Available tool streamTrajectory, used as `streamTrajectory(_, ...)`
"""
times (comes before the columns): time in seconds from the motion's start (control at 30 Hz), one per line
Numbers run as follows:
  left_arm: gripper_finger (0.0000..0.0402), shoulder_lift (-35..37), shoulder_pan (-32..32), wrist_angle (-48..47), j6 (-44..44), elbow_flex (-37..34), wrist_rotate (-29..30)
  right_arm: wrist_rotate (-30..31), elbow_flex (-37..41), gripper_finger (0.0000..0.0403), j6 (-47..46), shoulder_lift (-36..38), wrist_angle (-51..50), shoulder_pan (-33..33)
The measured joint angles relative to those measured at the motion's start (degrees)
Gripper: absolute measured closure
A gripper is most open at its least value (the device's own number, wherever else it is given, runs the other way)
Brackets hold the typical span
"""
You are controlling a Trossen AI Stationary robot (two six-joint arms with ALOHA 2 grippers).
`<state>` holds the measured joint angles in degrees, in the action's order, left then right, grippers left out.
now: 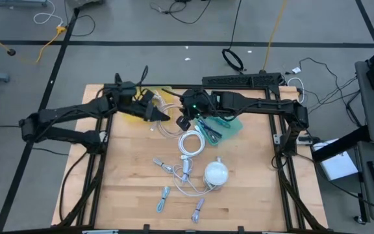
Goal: Pick & Place USB Port
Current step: Put the brown HDMI cable into the yellow bin
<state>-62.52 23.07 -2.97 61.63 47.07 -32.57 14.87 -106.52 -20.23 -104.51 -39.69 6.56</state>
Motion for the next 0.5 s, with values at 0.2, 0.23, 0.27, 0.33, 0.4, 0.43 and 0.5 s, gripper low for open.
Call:
streamTrajectory(0.2, 0.0365, 3.5, 2.5, -5.3, -0.7, 0.0, 1.8, -1.6, 0.0, 0.0337, 3.6, 1.7, 1.8, -0.3)
streamTrajectory(0.23, 0.0365, 4.6, 3.7, -7.8, -1.3, 0.0, 2.7, -2.2, 0.0, 0.0327, 3.9, 2.1, 2.6, -0.6)
streamTrajectory(0.27, 0.0365, 5.7, 5.1, -10.8, -2.4, 0.0, 4.2, -2.7, -0.1, 0.0318, 4.1, 2.3, 4.0, -0.7)
streamTrajectory(0.33, 0.0365, 7.8, 8.5, -16.8, -4.0, 0.0, 7.9, -3.1, 0.0, 0.0303, 4.7, 4.0, 4.5, -1.6)
streamTrajectory(0.4, 0.0365, 9.0, 12.2, -22.1, -6.4, 0.0, 10.5, -3.3, 0.1, 0.0293, 5.7, 5.5, 4.8, -2.6)
streamTrajectory(0.43, 0.0365, 9.3, 14.2, -24.6, -8.0, 0.0, 11.5, -3.2, 0.0, 0.029, 6.2, 6.1, 6.8, -3.2)
streamTrajectory(0.5, 0.0365, 9.0, 18.1, -28.4, -10.9, 0.0, 11.9, -3.1, -0.1, 0.0285, 7.2, 8.0, 7.5, -4.3)
